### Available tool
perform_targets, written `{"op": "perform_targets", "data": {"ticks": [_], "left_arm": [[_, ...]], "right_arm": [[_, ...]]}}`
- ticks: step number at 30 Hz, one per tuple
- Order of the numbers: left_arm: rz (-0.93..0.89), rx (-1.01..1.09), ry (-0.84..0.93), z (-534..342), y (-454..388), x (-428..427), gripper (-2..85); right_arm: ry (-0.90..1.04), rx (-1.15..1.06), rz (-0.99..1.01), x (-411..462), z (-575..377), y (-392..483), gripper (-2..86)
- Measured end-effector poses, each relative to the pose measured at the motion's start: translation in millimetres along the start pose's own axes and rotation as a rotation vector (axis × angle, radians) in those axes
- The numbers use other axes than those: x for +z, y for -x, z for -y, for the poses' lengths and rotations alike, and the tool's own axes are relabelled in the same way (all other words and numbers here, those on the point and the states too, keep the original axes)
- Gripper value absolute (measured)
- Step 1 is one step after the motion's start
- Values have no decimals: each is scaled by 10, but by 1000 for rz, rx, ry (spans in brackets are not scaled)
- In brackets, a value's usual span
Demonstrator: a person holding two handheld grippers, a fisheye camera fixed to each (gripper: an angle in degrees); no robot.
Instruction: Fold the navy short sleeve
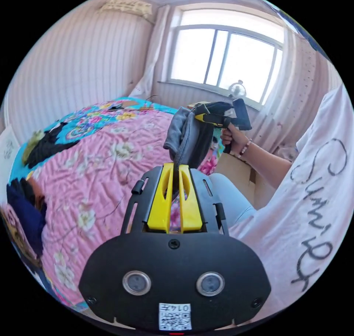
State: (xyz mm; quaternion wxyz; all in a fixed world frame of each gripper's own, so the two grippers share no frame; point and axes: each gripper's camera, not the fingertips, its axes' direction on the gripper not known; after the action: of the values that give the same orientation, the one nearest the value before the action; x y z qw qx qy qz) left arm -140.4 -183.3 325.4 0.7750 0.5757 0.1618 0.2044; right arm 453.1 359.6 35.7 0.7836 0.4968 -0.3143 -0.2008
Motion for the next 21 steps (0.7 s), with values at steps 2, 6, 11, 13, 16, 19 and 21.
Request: {"op": "perform_targets", "data": {"ticks": [2,6,11,13,16,19,21], "left_arm": [[-148,62,-38,475,-227,275,-1],[-358,100,-126,1392,-502,755,8],[-270,35,-174,3059,-722,1678,47],[-185,-46,-57,3344,-656,2016,56],[-197,-147,51,3291,-498,2187,49],[-220,-16,22,2951,-487,1929,45],[-214,60,23,2681,-487,1684,40]], "right_arm": [[-56,10,-138,-708,58,27,50],[-21,75,-380,-1570,534,-8,52],[116,289,-752,-2102,1698,-760,92],[141,442,-891,-2136,1806,-1140,113],[207,519,-940,-1993,1664,-1428,130],[259,454,-955,-1775,1441,-1365,137],[287,409,-987,-1664,1303,-1243,137]]}}
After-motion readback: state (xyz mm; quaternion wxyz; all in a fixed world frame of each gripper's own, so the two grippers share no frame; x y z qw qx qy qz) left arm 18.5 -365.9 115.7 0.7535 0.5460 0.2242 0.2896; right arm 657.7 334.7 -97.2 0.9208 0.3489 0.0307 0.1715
